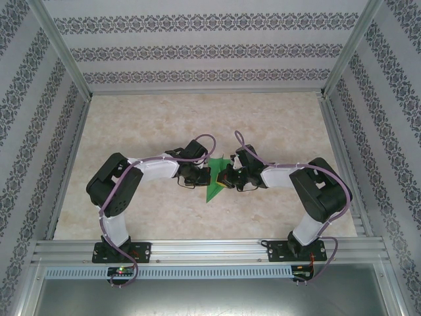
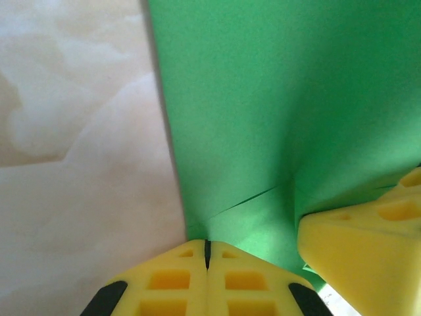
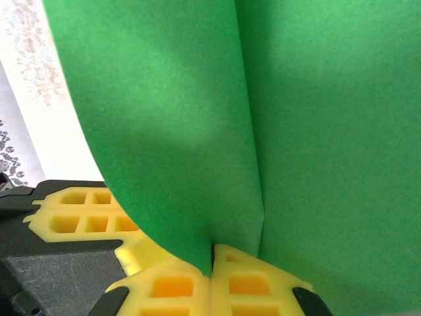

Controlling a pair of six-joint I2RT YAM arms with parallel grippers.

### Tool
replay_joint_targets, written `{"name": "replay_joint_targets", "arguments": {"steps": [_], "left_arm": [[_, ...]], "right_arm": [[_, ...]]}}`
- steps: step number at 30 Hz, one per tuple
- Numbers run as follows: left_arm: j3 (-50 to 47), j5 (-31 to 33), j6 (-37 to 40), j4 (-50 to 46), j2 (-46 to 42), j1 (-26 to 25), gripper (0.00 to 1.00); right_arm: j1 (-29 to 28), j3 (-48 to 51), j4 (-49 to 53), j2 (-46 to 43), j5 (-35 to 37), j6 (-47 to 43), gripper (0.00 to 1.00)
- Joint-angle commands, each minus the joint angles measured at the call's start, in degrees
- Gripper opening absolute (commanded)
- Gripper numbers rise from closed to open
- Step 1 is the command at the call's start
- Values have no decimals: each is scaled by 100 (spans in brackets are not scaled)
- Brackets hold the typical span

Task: Fold a paper plane with a square sheet of paper (pick it up from the middle)
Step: Fourth fold the wing at the center of the table.

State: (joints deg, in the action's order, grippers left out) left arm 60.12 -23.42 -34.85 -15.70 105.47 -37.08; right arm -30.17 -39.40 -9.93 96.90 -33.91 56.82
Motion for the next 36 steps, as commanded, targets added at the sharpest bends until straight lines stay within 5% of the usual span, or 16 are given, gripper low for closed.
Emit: {"name": "replay_joint_targets", "arguments": {"steps": [1, 36], "left_arm": [[-68, 76, 100, 111, 152, -1, 0], [-852, -440, 71, 999, -34, 280, 0]], "right_arm": [[-50, -127, 150, -106, 114, -107, 3], [-70, -458, -151, 268, 210, 325, 3]]}}
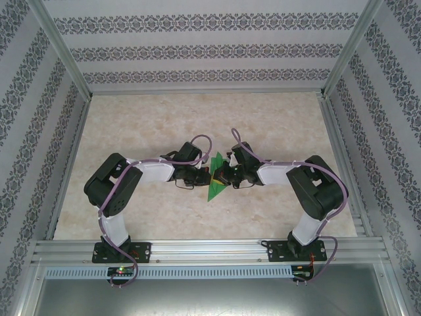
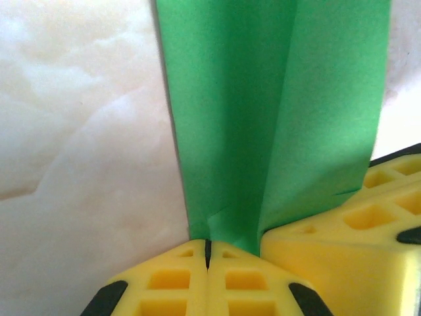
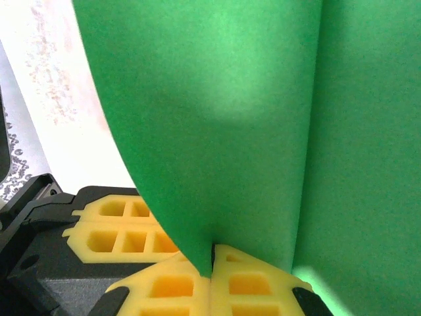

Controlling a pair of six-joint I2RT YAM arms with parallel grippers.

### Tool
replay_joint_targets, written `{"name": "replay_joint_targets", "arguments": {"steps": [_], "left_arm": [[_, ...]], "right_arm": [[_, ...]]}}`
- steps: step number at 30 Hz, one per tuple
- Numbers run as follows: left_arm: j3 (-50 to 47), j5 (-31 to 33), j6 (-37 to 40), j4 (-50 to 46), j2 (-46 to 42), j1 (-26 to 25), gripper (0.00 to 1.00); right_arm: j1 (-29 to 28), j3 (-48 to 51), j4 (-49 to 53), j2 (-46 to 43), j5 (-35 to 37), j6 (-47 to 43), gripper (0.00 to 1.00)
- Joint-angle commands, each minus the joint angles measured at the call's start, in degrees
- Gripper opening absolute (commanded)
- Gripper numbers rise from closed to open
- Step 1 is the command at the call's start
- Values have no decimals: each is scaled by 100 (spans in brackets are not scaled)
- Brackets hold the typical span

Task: Fold a paper plane with a square sheet of paper (pick it up from the middle)
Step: Fourth fold the wing at the center of the table.

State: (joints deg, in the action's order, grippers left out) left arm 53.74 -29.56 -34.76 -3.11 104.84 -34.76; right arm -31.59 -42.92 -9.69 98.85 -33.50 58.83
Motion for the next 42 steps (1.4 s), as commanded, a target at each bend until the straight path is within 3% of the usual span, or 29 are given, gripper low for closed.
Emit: {"name": "replay_joint_targets", "arguments": {"steps": [1, 42], "left_arm": [[-227, 178, 68, -243, 28, 49, 0], [-383, 84, 80, -137, -165, 75, 0]], "right_arm": [[83, -98, -191, 80, 183, 142, 3], [101, -77, -1121, 637, 11, 622, 2]]}}
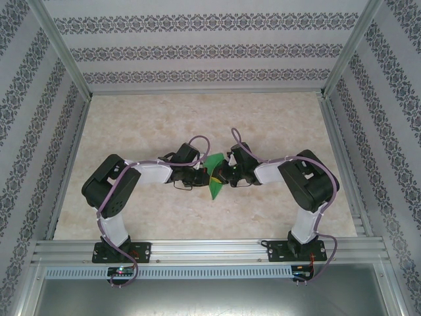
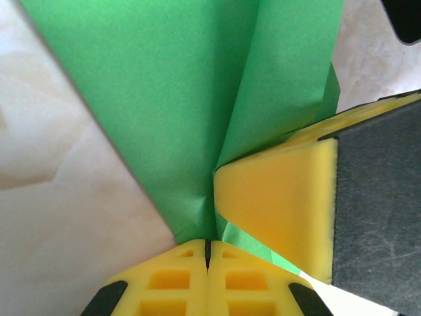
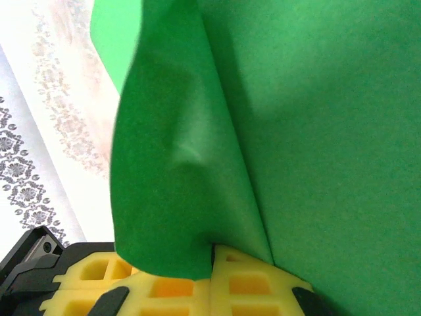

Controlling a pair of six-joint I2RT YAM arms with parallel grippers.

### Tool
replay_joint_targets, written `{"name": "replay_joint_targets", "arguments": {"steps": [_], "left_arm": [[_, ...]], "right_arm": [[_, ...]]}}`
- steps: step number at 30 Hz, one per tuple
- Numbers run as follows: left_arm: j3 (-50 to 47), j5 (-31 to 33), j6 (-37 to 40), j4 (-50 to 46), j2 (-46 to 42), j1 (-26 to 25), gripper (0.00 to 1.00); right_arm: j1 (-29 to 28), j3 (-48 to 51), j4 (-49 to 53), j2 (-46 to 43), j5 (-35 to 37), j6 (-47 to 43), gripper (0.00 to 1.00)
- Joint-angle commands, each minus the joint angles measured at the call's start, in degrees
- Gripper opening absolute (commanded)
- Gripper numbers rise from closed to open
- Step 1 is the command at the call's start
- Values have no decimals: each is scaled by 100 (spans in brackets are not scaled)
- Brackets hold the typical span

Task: Fold a paper plane with a square sheet of paper (pick it up from the middle)
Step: Fourth fold the wing at the center of the table.

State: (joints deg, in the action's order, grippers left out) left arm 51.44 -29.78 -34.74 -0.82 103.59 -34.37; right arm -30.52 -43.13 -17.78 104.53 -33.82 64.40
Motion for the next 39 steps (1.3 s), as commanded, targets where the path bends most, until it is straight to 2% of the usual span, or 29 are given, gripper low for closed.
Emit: {"name": "replay_joint_targets", "arguments": {"steps": [1, 14, 20, 23, 29, 34, 39], "left_arm": [[-144, 121, 81, -367, -41, 36, 0], [-29, 19, 74, -385, -62, 71, 0], [-9, 156, -1, -479, -353, 105, 0], [6, 315, -56, -549, -559, 115, 3], [-44, 565, -261, -434, -852, 167, 16], [-136, 790, -465, -292, -954, 285, 19], [-171, 734, -607, -41, -850, 334, 24]], "right_arm": [[-6, -46, -329, 59, 27, 70, 2], [-15, 65, -445, 390, -28, 35, 2], [-6, 108, -278, 394, 16, -116, 2], [3, 137, -296, 401, -8, -130, 3], [-5, 178, -445, 384, -72, -147, 7], [-6, 231, -526, 375, -133, -189, 9], [-6, 320, -704, 379, -203, -218, 12]]}}
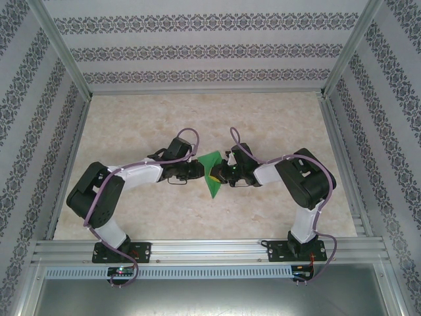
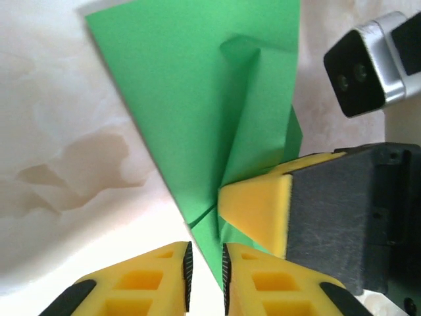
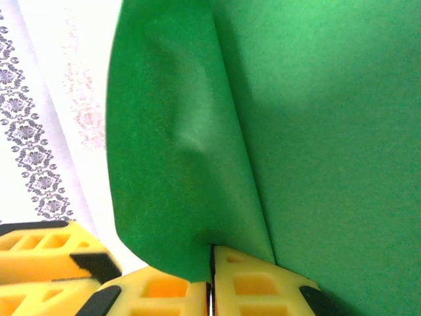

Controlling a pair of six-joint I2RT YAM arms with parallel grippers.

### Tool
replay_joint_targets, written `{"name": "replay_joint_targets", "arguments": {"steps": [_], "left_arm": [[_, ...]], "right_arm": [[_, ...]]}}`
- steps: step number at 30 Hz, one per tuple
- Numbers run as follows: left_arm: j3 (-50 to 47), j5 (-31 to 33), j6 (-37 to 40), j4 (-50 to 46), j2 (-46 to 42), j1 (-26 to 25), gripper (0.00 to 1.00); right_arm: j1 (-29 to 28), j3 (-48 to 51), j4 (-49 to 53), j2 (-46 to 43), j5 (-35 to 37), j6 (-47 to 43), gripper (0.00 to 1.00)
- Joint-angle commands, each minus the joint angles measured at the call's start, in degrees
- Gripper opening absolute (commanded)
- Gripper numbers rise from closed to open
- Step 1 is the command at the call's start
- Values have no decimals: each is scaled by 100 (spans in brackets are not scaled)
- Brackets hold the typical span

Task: Fold a paper plane with a square sheet of paper (pick it up from the middle)
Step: Fourth fold the wing at the center of the table.

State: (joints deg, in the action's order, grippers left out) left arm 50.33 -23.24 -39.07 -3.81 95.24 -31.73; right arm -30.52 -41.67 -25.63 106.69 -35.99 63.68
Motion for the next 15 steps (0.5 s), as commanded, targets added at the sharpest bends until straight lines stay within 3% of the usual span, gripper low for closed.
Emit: {"name": "replay_joint_targets", "arguments": {"steps": [1, 6, 15], "left_arm": [[-70, 54, -204, 317, 13, 78, 25], [-62, -59, -359, 581, 141, 122, 29], [43, -319, -555, 813, 428, 271, 33]], "right_arm": [[-4, 192, 51, 171, 13, -158, 13], [-14, 288, -149, 211, -57, -196, 24], [-4, 371, -331, 229, -152, -274, 30]]}}
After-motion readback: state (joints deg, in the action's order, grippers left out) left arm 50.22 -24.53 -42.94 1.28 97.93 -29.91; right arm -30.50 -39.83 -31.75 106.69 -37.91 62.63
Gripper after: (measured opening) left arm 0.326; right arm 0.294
